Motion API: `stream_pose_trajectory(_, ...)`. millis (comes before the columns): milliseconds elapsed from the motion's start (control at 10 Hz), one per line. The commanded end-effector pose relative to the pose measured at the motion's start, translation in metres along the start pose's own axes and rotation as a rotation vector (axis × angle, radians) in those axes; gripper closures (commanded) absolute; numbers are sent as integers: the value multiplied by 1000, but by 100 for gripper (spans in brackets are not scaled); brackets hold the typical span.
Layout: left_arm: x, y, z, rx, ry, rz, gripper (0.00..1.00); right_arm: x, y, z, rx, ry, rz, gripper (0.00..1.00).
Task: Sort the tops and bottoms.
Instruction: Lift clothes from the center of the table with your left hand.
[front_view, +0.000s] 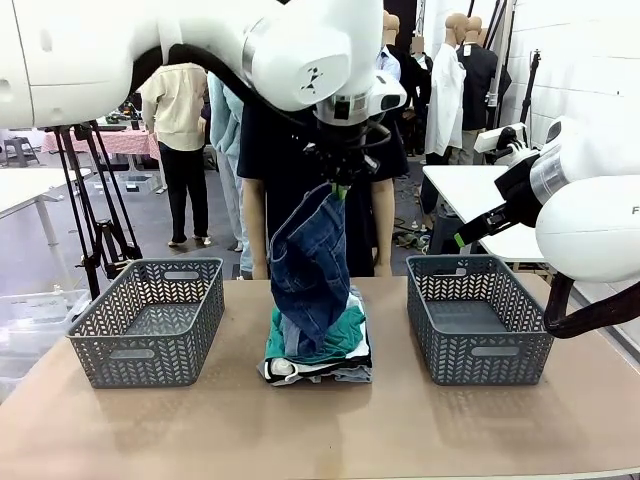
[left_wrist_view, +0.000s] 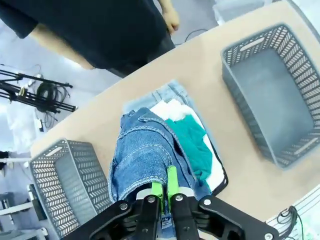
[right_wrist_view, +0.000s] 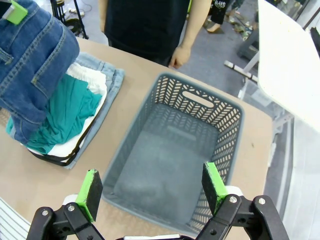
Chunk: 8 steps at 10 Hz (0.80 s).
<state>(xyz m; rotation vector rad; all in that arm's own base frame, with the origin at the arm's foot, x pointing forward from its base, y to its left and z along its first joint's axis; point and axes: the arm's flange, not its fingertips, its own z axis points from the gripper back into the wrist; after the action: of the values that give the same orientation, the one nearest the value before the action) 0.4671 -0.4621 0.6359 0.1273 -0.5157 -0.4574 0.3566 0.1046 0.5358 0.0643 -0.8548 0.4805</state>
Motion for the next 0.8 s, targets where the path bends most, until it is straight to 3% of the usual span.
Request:
stream_pose_trajectory(0,21,-5,34,41,-80,-35,100,0,-1,-2,-6,-8,6,0)
stream_pose_trajectory(200,18,-4,47,35,-117,-31,100,0,-1,-2,-6,-8,6,0)
stream_pose_trajectory(300,8,-6,32,13,-64,-18,100,0,-1,-2,-6,-8,6,0)
stream_pose_trajectory(700,8,-6,32,13,-64,-18,100,0,-1,-2,-6,-8,6,0)
